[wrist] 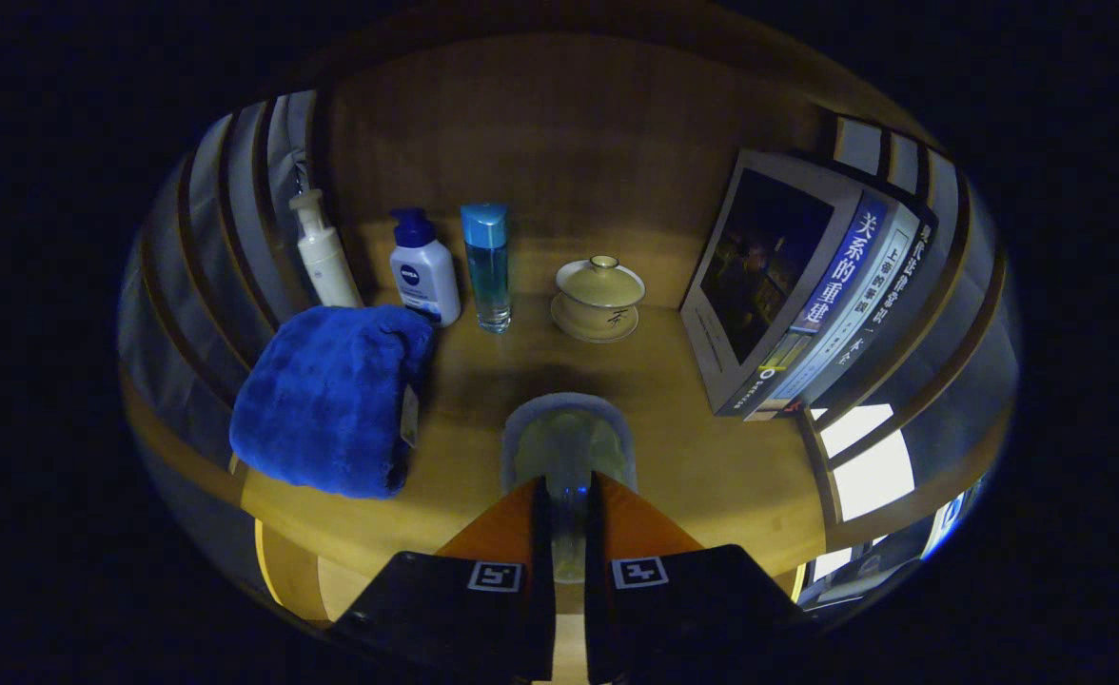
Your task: Pull open the drawer, take out the items inside it, and place them on the countertop above the cabinet.
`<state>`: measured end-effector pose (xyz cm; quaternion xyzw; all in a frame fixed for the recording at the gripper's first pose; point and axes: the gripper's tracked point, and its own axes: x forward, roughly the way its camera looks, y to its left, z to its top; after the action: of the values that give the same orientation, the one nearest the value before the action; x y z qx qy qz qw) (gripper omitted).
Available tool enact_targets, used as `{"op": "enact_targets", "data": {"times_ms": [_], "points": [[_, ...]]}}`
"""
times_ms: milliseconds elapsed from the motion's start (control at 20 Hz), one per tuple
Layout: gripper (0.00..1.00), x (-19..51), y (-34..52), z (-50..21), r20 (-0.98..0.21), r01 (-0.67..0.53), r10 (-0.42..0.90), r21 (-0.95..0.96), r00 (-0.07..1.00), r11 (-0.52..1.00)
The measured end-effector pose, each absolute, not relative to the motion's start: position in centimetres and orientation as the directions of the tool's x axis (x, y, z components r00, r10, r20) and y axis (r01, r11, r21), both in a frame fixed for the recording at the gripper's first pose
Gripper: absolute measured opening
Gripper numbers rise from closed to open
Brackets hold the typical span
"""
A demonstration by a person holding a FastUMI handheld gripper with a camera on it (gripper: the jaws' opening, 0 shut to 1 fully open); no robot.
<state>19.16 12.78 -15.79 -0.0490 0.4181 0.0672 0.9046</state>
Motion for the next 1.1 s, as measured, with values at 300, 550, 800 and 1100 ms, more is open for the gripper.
{"op": "enact_targets", "data": {"times_ms": [300, 550, 800, 1100], "points": [[0.29, 20.4, 11.9, -15.9, -0.748, -0.148, 0.057, -0.057, 0.661, 0.987], [0.71, 20.9, 11.1, -13.3, -0.667, -0.135, 0.050, -0.077, 0.743, 0.988], [0.96, 20.9, 10.7, -9.8, -0.497, -0.110, 0.047, -0.100, 0.867, 0.989], [0.99, 17.0, 10.8, -8.3, -0.380, -0.093, 0.046, -0.108, 0.924, 0.990]]}}
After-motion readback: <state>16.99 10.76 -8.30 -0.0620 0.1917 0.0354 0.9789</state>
